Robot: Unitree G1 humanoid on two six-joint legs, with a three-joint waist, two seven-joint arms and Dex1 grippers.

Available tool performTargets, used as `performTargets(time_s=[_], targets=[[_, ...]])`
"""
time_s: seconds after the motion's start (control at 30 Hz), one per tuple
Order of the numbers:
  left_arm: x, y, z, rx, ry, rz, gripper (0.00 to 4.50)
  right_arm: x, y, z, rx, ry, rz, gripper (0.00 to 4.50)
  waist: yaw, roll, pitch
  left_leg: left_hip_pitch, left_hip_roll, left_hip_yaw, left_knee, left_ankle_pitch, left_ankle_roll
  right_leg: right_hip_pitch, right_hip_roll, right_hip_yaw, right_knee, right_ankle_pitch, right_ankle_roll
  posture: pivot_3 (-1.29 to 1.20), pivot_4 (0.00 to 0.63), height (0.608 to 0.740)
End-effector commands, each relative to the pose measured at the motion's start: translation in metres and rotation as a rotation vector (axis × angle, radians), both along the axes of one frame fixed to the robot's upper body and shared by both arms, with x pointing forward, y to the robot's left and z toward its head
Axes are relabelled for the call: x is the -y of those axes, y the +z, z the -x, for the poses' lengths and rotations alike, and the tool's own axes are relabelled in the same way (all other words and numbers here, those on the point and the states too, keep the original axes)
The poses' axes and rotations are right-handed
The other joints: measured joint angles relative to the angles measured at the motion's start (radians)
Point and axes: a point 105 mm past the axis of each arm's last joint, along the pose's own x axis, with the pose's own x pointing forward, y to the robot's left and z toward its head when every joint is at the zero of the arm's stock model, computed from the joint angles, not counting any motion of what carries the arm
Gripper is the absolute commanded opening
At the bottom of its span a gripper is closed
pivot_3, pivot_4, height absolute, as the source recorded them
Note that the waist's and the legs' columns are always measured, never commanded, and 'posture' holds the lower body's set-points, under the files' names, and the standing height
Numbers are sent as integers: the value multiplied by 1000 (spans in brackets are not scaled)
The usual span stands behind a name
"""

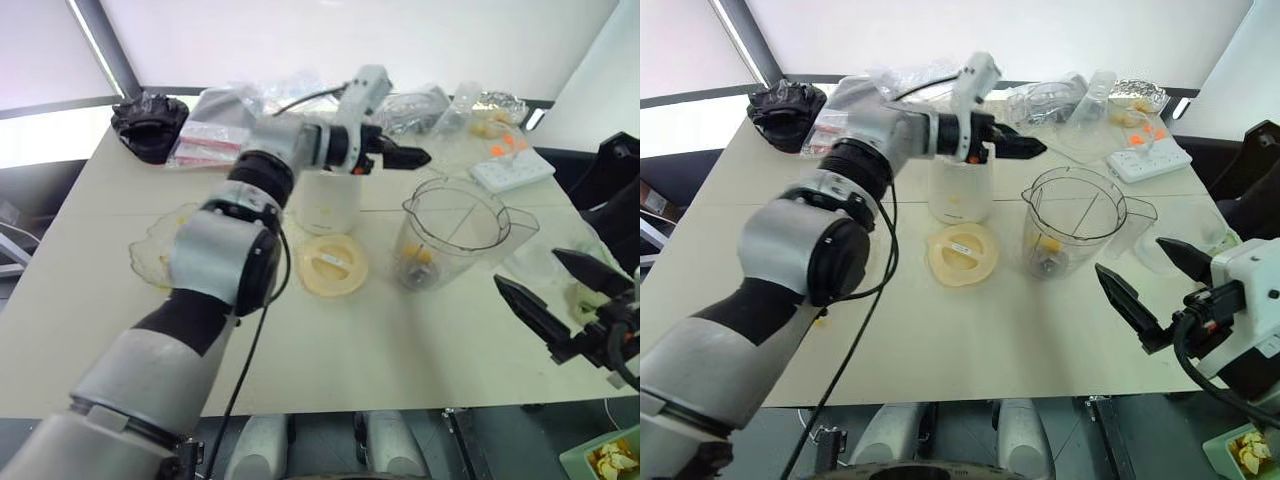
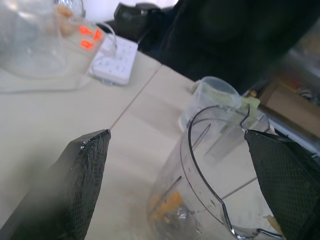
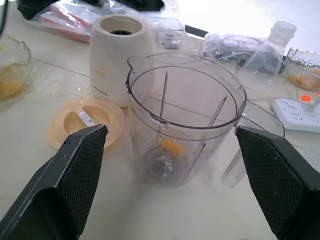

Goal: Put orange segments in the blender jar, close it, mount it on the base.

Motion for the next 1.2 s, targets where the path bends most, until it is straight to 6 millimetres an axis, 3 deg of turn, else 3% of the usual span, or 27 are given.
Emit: performTargets(time_s=[0.03, 0.27, 0.33, 0.4, 0.53, 0.73, 0.97, 1.2], targets=[[-13, 19, 5, 129, -74, 35, 4463, 22, 6, 0, 27, -88, 40, 4311, -2, 0, 0, 0, 0, 0, 0, 0, 0, 0, 0, 0, 0, 0, 0, 0, 150, 740], [-49, -11, 23, 274, -178, -44, 4463, 57, -4, 1, 14, -203, 6, 4311, -3, 1, -1, 1, 2, -1, 0, 0, 0, -1, 0, 2, 1, 0, -1, 0, 150, 740], [-77, -39, 41, 326, -242, -89, 4463, 76, -11, -1, 9, -281, -5, 4311, -3, 2, -1, 1, 2, -1, 0, 0, 0, -1, 0, 3, 1, 0, -1, 0, 150, 740], [-89, -58, 57, 336, -262, -103, 4463, 100, -17, -2, 17, -367, -12, 4311, -10, 5, -3, 2, 2, 1, -1, 0, 0, 0, -1, 5, 0, 0, -2, 0, 150, 740], [-93, -73, 76, 325, -225, -62, 4463, 137, -31, -5, 24, -509, -23, 4311, 4, 5, -3, 1, 2, 0, 1, 0, 1, -1, -2, 5, 1, -1, -5, 0, 150, 740], [-92, -93, 83, 319, -108, -41, 4463, 173, -59, -18, 11, -655, -71, 4311, 11, 10, -7, 4, 1, 0, 2, 0, 0, 5, -2, 4, -1, -1, -6, 0, 150, 740], [-90, -126, 90, 356, -69, -143, 4463, 201, -85, -44, -14, -772, -113, 4311, -5, 12, -7, 7, 1, 1, 2, 0, 0, 7, 0, 4, 0, -1, -6, 0, 150, 740], [-87, -131, 88, 365, -35, -150, 4463, 218, -102, -76, -2, -835, -163, 4311, -10, 12, -8, 17, 1, 4, 0, 0, 1, 15, 0, 4, -1, -2, -6, 0, 150, 740]])
